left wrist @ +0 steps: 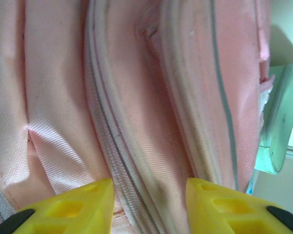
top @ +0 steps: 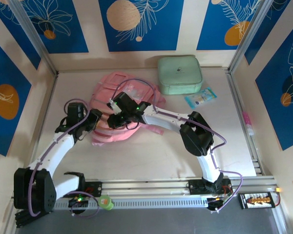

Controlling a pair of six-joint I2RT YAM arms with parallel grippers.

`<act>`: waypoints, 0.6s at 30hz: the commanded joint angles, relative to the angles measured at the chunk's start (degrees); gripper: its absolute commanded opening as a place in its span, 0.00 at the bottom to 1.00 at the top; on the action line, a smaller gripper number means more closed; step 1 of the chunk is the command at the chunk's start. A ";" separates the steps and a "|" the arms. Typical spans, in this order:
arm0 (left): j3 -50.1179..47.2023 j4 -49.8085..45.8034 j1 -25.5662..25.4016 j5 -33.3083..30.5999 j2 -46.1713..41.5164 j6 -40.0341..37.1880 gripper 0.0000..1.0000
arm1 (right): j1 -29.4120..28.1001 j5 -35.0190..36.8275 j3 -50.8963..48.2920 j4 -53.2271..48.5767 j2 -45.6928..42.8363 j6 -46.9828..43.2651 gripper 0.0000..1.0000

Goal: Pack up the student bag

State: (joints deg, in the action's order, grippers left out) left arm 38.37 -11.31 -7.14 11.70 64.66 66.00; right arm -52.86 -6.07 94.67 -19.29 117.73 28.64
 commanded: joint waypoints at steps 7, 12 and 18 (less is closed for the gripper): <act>-0.32 3.41 -1.30 -2.13 3.32 4.36 0.40 | -0.60 -0.36 0.68 2.69 -1.88 0.48 0.00; -0.55 6.98 -1.58 -0.46 6.07 5.37 0.33 | -1.59 3.17 -0.24 1.02 -2.87 0.45 0.00; -0.20 7.93 -1.66 -2.26 4.62 3.67 0.00 | -2.35 12.77 -2.55 -5.67 -5.32 2.09 0.00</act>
State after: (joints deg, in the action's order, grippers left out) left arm 37.89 -5.69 -8.49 10.83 70.26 71.46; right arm -54.81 1.04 93.67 -20.80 117.14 29.28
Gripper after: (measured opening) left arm 0.055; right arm 0.055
